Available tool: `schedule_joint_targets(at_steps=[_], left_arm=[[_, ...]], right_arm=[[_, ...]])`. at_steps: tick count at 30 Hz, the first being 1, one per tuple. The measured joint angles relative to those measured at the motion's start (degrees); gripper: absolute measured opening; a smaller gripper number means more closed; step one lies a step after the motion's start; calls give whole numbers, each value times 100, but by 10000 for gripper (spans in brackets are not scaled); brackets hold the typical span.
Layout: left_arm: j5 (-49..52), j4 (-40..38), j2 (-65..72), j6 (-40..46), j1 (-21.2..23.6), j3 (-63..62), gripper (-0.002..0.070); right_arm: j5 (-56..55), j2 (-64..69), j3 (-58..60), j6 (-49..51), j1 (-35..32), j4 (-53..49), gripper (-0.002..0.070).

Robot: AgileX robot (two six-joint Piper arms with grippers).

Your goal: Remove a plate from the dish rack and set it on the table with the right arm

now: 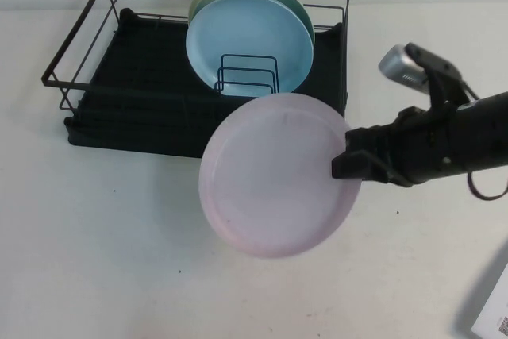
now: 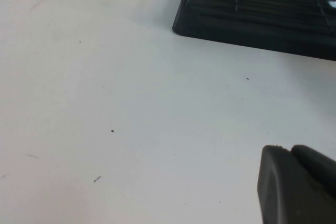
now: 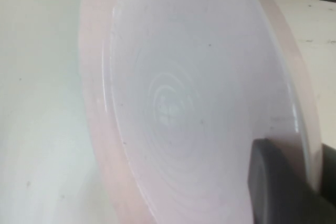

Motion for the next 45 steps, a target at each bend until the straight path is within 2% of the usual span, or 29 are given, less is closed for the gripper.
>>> schedule_joint_targets(at_steps=[9,21,25,29,33,36,39,45], left_arm=[[0,0,0,0,0,0,-4],[0,0,0,0,0,0,-4],[0,0,0,0,0,0,-4],[0,0,0,0,0,0,-4],[0,0,0,0,0,0,-4],[0,0,0,0,0,0,-4],[0,0,0,0,0,0,-4],[0,0,0,0,0,0,-4]], right_arm=[[-205,1355,0,-1223,0,1446,62],[-465,1919,0,-1473,0,1801,69],[-610,1940,0,-1496,0,1751,158],[-690,1940,0,-1508,0,1727,306],[-739,1940,0,-1517,0,1716,354],[-739,1863,0,-1517,0,1564,343],[-645,1560,0,-1517,0,1225,291],[-187,315,0,-1433,0,458,56]])
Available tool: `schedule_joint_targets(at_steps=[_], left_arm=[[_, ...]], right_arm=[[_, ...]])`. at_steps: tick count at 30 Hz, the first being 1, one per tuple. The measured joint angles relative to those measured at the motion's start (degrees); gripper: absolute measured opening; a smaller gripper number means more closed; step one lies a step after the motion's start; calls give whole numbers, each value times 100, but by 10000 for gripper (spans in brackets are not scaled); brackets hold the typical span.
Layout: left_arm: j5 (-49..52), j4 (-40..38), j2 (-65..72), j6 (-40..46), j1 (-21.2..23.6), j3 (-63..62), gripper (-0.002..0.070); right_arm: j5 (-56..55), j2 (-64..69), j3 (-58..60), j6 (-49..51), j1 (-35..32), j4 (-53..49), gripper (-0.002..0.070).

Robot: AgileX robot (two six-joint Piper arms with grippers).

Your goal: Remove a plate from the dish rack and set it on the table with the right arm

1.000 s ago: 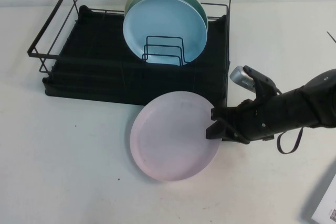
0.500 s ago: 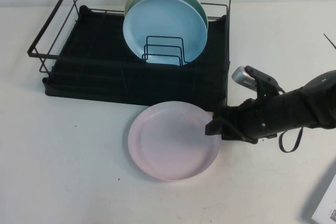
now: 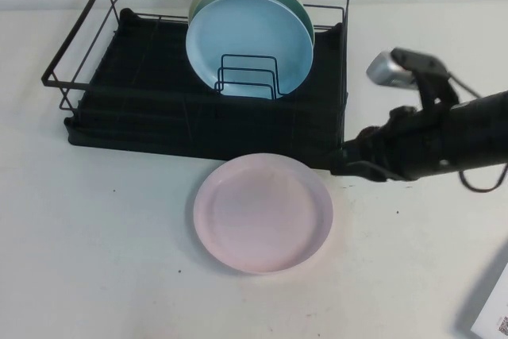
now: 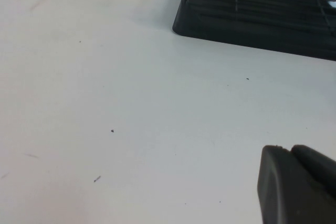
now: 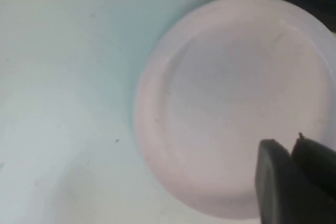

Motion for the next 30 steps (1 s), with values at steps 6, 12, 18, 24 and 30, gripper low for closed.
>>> schedule_joint_targets(at_steps=[6,12,18,24,30], left_arm=[[0,0,0,0,0,0,-4],[0,0,0,0,0,0,-4],[0,0,0,0,0,0,-4],[0,0,0,0,0,0,-4],[0,0,0,0,0,0,-4]], right_arm=[[457,-1613,140,851,0,-1341,-11],[980,-3358,731,1036,0,-2283,-17],[1531,-4503,806,1036,0,-3178,-18],[1466,-4641,1042,1083,0,-3702,-18],[-3,-5102,2381,1083,-411,-3710,-18]])
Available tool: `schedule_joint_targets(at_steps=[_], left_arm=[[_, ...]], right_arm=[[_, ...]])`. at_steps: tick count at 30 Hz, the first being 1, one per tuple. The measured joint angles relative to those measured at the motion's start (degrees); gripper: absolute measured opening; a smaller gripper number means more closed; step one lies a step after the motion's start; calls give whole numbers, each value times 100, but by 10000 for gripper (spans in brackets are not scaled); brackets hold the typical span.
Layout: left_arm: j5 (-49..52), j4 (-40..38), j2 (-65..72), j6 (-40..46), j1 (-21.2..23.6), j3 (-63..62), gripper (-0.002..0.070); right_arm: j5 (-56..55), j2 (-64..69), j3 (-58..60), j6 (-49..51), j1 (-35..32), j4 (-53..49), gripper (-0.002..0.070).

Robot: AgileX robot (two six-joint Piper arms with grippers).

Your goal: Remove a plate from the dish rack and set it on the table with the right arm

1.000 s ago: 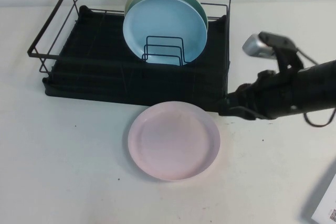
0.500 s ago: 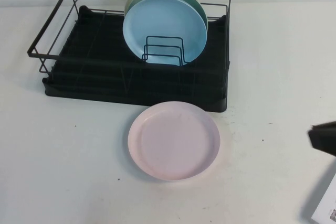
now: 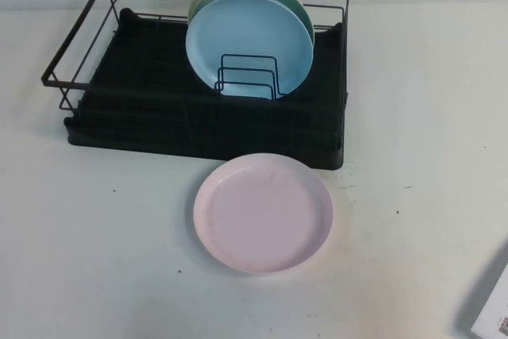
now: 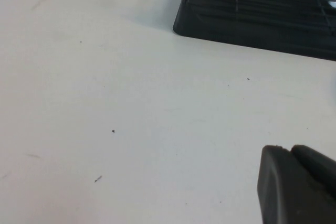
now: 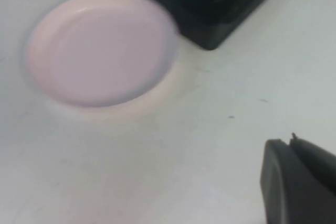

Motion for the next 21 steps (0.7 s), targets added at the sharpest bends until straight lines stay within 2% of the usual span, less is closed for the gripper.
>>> schedule_joint_targets(at_steps=[7,12,15,21], left_arm=[[0,0,0,0,0,0,-4],[0,0,0,0,0,0,-4],[0,0,0,0,0,0,-4],[0,0,0,0,0,0,-4]], right_arm=[[-2224,-1753,2163,-10,-839,337,-18],[-3181,-2785,3303,-10,-1143,500,-18],[-3235,-3252,3560,-10,-1235,734,-18],[-2626,-3845,3596,-10,-1285,799,-18]])
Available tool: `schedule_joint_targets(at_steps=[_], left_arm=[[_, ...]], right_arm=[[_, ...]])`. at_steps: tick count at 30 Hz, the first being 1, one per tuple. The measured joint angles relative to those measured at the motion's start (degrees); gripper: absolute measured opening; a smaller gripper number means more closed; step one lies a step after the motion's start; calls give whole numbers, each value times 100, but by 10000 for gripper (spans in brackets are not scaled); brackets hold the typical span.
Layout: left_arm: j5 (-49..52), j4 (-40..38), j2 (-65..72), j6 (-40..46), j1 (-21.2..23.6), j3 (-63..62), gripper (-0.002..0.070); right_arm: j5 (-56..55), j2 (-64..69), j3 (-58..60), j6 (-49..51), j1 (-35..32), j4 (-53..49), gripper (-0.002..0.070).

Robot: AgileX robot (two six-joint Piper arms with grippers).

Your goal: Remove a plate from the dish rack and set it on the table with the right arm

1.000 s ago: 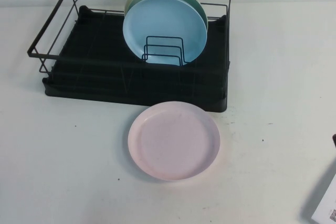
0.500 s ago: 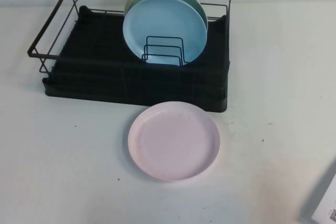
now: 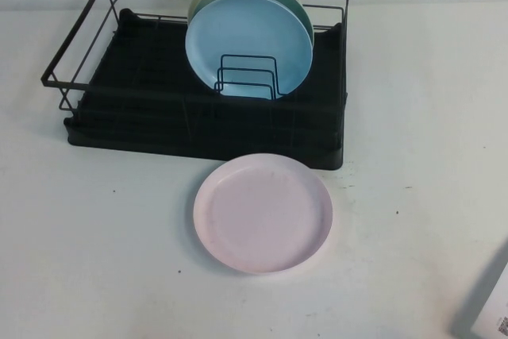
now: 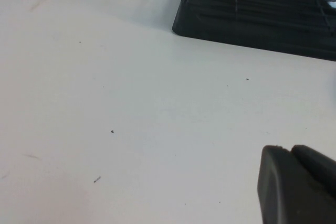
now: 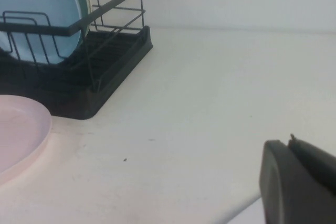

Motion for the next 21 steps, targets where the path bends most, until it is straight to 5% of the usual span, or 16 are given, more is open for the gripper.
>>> schedule_joint_targets(at_steps=[12,21], left_arm=[[0,0,0,0,0,0,-4],[0,0,0,0,0,0,-4]], right_arm=[[577,-29,12,10,-14,-94,-18],[1044,-29,12,1694,-14,-1505,-18]])
